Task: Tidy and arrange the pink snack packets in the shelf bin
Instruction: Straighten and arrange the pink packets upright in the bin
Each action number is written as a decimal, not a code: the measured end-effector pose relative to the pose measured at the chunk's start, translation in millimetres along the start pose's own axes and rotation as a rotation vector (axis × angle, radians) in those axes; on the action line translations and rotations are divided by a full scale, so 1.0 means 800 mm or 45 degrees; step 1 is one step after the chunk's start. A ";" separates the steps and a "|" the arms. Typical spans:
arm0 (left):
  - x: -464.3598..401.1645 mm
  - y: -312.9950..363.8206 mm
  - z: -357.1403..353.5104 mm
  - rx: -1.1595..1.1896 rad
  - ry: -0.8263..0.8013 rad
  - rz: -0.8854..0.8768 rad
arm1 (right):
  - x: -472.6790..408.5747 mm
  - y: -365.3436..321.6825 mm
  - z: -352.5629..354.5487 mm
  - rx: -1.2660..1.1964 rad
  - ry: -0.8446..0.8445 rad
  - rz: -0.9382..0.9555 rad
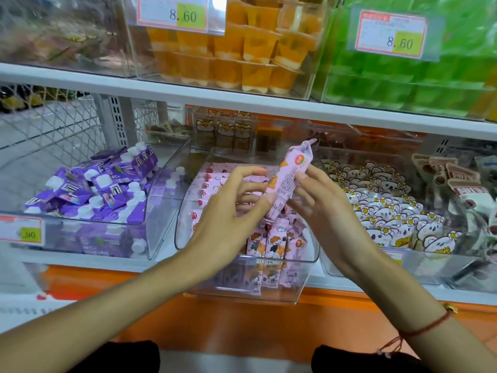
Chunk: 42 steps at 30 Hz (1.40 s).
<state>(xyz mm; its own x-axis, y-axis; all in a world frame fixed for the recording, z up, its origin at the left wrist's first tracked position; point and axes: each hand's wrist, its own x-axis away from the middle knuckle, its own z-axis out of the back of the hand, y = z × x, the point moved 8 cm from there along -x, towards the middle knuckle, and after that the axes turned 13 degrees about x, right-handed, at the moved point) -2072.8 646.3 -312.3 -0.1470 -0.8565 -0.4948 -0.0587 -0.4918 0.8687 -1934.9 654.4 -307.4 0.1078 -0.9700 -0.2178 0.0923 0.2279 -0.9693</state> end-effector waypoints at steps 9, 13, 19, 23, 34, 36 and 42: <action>0.000 0.010 0.000 -0.105 0.026 -0.097 | 0.012 -0.018 0.008 0.329 0.200 0.233; -0.002 -0.010 -0.004 0.264 0.005 0.265 | 0.009 -0.013 0.009 0.370 0.170 0.141; 0.005 -0.020 -0.012 0.426 -0.064 0.476 | 0.007 0.000 0.004 0.359 0.119 0.023; -0.006 -0.006 -0.003 0.270 -0.063 0.259 | 0.007 -0.009 0.002 0.385 0.035 0.157; -0.008 0.014 0.001 0.126 -0.072 0.022 | 0.021 -0.030 -0.013 0.597 -0.053 0.438; -0.010 0.009 0.006 0.187 -0.028 0.093 | 0.022 -0.027 -0.010 0.697 -0.034 0.409; -0.007 -0.015 0.008 0.548 0.056 0.355 | 0.025 -0.030 -0.018 0.817 0.032 0.427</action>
<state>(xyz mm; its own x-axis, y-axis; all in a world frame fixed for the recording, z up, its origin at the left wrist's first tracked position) -2077.4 658.1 -320.0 -0.1739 -0.9563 -0.2352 -0.4257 -0.1424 0.8936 -1948.8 628.0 -289.9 0.2103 -0.8390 -0.5018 0.6218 0.5109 -0.5936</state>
